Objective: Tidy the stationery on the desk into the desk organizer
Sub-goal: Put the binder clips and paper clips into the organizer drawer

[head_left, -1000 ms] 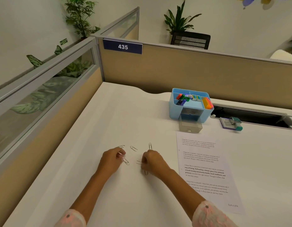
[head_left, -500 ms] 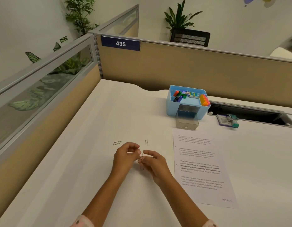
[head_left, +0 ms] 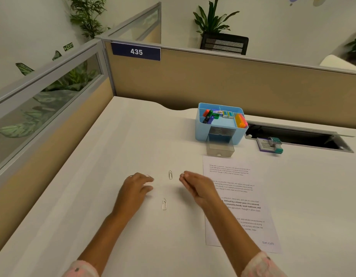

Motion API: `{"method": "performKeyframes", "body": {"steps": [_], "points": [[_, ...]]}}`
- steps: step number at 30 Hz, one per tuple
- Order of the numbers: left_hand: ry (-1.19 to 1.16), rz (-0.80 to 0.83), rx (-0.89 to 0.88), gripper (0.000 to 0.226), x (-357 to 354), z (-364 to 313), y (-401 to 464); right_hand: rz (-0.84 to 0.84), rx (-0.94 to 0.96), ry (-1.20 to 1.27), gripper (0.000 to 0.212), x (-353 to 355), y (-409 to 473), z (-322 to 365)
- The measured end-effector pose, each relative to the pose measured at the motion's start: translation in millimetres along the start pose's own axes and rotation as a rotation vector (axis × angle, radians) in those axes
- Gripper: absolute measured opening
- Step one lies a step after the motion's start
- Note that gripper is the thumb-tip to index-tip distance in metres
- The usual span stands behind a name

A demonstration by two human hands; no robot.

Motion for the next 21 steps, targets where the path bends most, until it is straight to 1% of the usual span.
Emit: {"method": "performKeyframes", "body": {"steps": [2, 4, 6, 8, 9, 11, 13, 15, 18, 21], "points": [[0.116, 0.138, -0.015, 0.023, 4, 19, -1, -0.028, 0.079, -0.105, 0.013, 7, 11, 29], [0.13, 0.23, -0.048, 0.028, 8, 31, -2, -0.091, 0.165, -0.279, 0.02, 13, 25, 61], [0.107, 0.263, -0.074, 0.023, 12, 37, 1, -0.192, 0.25, -0.47, 0.024, 17, 43, 91], [0.109, 0.285, -0.083, 0.014, 15, 39, 6, -0.281, 0.355, -0.653, 0.023, 21, 58, 116], [0.123, 0.301, -0.082, 0.014, 15, 39, 10, -0.315, 0.413, -0.773, 0.022, 24, 66, 127], [0.159, 0.329, -0.07, 0.018, 14, 40, 16, -0.338, 0.486, -1.095, 0.022, 31, 81, 142], [0.173, 0.346, -0.045, 0.018, 13, 40, 22, -0.302, 0.491, -1.362, 0.021, 37, 95, 149], [0.157, 0.345, -0.021, 0.02, 11, 41, 25, -0.254, 0.446, -1.502, 0.02, 42, 107, 152], [0.121, 0.327, -0.009, 0.026, 11, 41, 28, -0.196, 0.373, -1.649, 0.019, 44, 121, 152], [0.08, 0.305, 0.014, 0.024, 12, 41, 29, -0.143, 0.312, -1.701, 0.021, 43, 131, 150]]}}
Point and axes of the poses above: each hand's wrist, its own y-axis towards the middle knuckle, its own x-axis out of the back of the hand, z = x × y, the point moved 1 cm from there along y, towards the middle knuckle, and after that the axes turned 7 degrees about z, right-handed, at the moved point
